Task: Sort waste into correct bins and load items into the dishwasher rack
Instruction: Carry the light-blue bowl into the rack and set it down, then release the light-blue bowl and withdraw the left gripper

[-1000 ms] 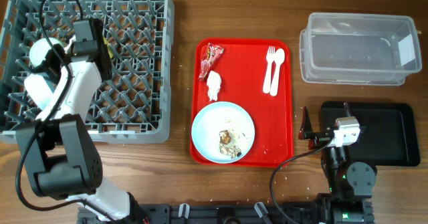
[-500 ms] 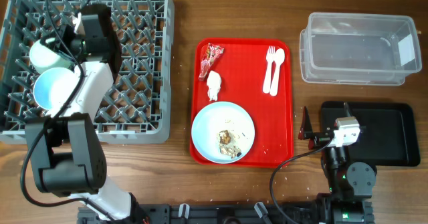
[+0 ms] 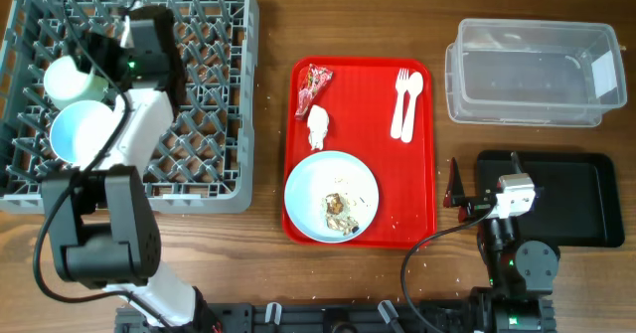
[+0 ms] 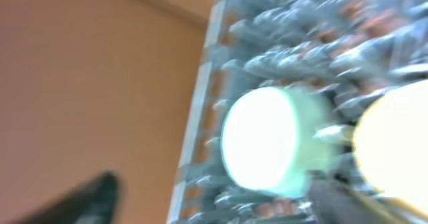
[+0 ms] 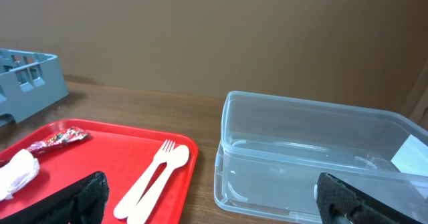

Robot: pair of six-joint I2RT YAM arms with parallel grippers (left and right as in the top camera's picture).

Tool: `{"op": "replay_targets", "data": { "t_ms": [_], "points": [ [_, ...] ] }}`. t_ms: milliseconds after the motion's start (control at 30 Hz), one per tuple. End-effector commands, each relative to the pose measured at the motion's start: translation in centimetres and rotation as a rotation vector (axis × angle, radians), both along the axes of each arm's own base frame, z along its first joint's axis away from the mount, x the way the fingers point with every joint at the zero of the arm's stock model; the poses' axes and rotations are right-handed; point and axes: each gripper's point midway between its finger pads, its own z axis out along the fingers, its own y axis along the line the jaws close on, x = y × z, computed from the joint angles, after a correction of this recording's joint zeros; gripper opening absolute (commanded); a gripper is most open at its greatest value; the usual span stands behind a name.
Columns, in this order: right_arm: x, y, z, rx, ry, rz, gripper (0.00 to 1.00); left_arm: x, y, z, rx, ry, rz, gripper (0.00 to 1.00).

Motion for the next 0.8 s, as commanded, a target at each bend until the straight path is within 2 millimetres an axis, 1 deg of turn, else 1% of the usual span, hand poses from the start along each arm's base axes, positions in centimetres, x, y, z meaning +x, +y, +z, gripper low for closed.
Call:
{"op": "replay_targets", "data": {
  "t_ms": [0, 33, 67, 100, 133, 167, 200, 233, 267, 300, 333, 367, 400, 433, 467, 500, 533, 567, 600, 633, 667, 733, 767],
  "points": [
    [0.0, -0.2, 0.2, -0.009, -0.01, -0.012, 1.0, 2.7, -4.7, 2.5, -0.32, -0.384, -0.08, 1.0],
    [0.0, -0.2, 0.2, -0.009, -0.01, -0.012, 1.0, 3.2, -7.7, 2.6, -0.493, -0.409, -0.167, 1.0],
    [0.0, -0.2, 0.2, -0.009, -0.01, -0.012, 1.0, 3.4, -10.5, 3.2, -0.661, -0.414, -0.252, 1.0],
    [0.0, -0.2, 0.2, -0.009, -0.01, -0.012, 1.0, 3.1, -12.2, 4.3, -0.816, -0.461, -0.272, 1.0],
    [0.0, -0.2, 0.2, -0.009, -0.01, -0.012, 1.0, 2.6, -12.5, 5.3, -0.921, -0.509, -0.241, 0.99],
    [0.0, -0.2, 0.2, -0.009, -0.01, -0.012, 1.0, 0.9, -12.3, 6.1, -1.045, -0.548, -0.162, 1.0],
    [0.0, -0.2, 0.2, -0.009, -0.01, -0.012, 1.0, -0.7, -12.3, 6.3, -1.137, -0.542, -0.112, 1.0],
    [0.0, -0.2, 0.2, -0.009, -0.009, -0.012, 1.0, -1.9, -12.4, 6.4, -1.183, -0.524, -0.088, 1.0],
    [0.0, -0.2, 0.2, -0.009, -0.01, -0.012, 1.0, -3.7, -12.1, 6.3, -1.193, -0.483, -0.056, 1.0],
    [0.0, -0.2, 0.2, -0.009, -0.009, -0.012, 1.0, -5.7, -12.0, 5.8, -1.192, -0.428, -0.013, 0.99],
    [0.0, -0.2, 0.2, -0.009, -0.009, -0.012, 1.0, -7.3, -11.8, 5.1, -1.171, -0.379, 0.027, 0.96],
    [0.0, -0.2, 0.2, -0.009, -0.01, -0.012, 1.0, -8.3, -11.1, 4.7, -1.134, -0.359, 0.07, 0.95],
    [0.0, -0.2, 0.2, -0.009, -0.01, -0.012, 1.0, -9.1, -10.2, 4.2, -1.084, -0.346, 0.115, 0.89],
    [0.0, -0.2, 0.2, -0.009, -0.01, -0.012, 1.0, -10.3, -8.4, 3.5, -0.985, -0.329, 0.191, 0.67],
    [0.0, -0.2, 0.2, -0.009, -0.01, -0.012, 1.0, -11.3, -6.9, 3.2, -0.892, -0.318, 0.25, 0.6],
    [0.0, -0.2, 0.2, -0.009, -0.01, -0.012, 1.0, -11.9, -5.5, 3.1, -0.807, -0.317, 0.296, 0.6],
    [0.0, -0.2, 0.2, -0.009, -0.01, -0.012, 1.0, -12.0, -4.6, 2.8, -0.76, -0.313, 0.323, 0.6],
    [0.0, -0.2, 0.2, -0.009, -0.01, -0.012, 1.0, -11.9, -4.1, 1.7, -0.764, -0.304, 0.364, 0.59],
    [0.0, -0.2, 0.2, -0.009, -0.01, -0.012, 1.0, -11.7, -4.0, 0.8, -0.781, -0.288, 0.383, 0.56],
    [0.0, -0.2, 0.2, -0.009, -0.01, -0.012, 1.0, -11.5, -4.1, -0.7, -0.819, -0.248, 0.399, 0.55],
    [0.0, -0.2, 0.2, -0.009, -0.01, -0.012, 1.0, -11.5, -3.6, -1.7, -0.826, -0.228, 0.424, 0.54],
    [0.0, -0.2, 0.2, -0.009, -0.01, -0.012, 1.0, -11.9, -1.7, -2.8, -0.818, -0.224, 0.487, 0.53],
    [0.0, -0.2, 0.2, -0.009, -0.01, -0.012, 1.0, -12.2, -0.6, -3.3, -0.819, -0.228, 0.522, 0.5]
  ]
}}
